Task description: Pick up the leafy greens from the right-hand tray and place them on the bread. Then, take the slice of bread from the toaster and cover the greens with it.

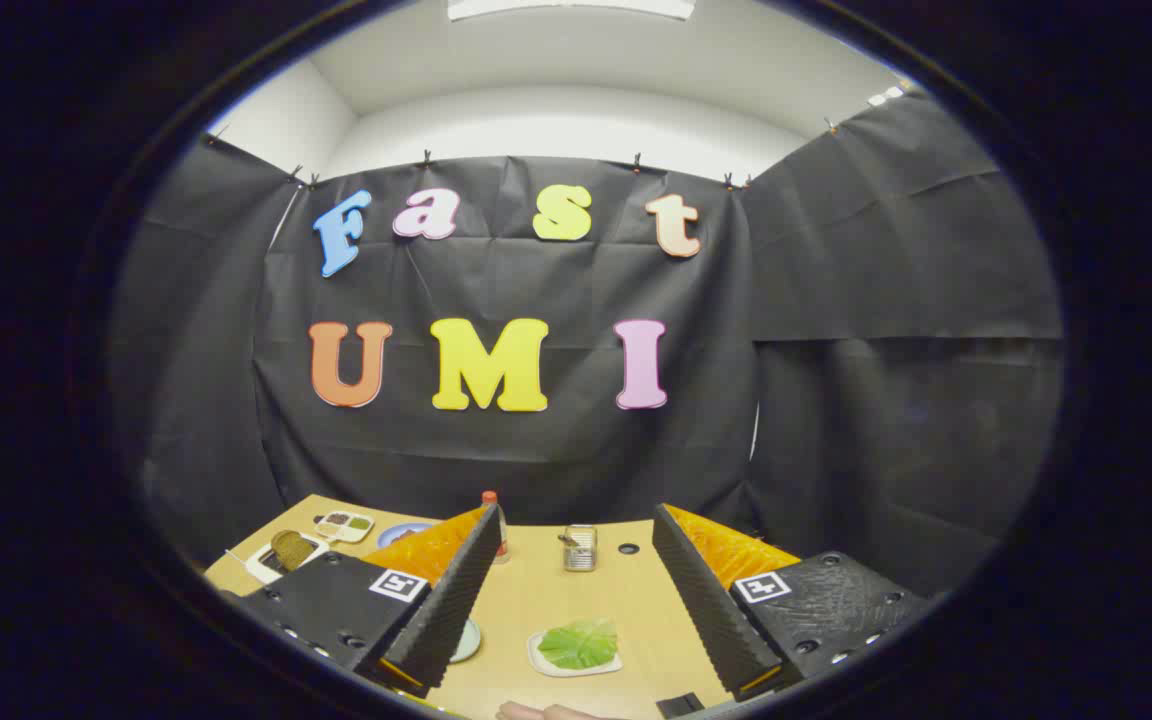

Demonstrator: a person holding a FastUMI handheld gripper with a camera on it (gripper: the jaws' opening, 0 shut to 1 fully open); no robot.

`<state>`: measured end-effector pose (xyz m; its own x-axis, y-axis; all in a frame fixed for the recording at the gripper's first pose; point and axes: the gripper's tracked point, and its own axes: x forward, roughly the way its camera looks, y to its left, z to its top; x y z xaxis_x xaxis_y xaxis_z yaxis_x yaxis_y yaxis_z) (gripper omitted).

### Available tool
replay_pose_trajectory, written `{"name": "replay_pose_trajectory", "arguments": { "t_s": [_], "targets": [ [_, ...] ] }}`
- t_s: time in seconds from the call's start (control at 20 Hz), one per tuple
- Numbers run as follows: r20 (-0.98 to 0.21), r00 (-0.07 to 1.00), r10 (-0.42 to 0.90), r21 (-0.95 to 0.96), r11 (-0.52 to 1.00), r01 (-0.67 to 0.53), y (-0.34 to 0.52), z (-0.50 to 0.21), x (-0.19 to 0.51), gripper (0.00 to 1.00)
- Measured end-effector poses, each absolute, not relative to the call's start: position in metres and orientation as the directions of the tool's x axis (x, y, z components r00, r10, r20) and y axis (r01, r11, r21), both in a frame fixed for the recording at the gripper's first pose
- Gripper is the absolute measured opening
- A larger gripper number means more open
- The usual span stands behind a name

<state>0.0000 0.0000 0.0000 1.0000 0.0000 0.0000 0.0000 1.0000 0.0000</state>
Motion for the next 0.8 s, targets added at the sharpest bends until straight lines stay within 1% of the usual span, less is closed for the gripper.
{"name": "replay_pose_trajectory", "arguments": {
  "t_s": [0.25, 0.4, 0.6, 0.8],
  "targets": [
    [-0.042, 0.998, 0.049, 0.005, 0.999, -0.049, -0.023, -0.024, 0.024, 0.95],
    [-0.038, 0.997, 0.073, -0.008, 0.997, -0.073, -0.038, -0.031, 0.039, 0.95],
    [-0.097, 0.989, 0.112, 0.014, 0.994, -0.111, -0.053, -0.058, 0.063, 0.96],
    [-0.163, 0.973, 0.16, 0.012, 0.987, -0.161, -0.062, -0.103, 0.094, 0.95]
  ]
}}
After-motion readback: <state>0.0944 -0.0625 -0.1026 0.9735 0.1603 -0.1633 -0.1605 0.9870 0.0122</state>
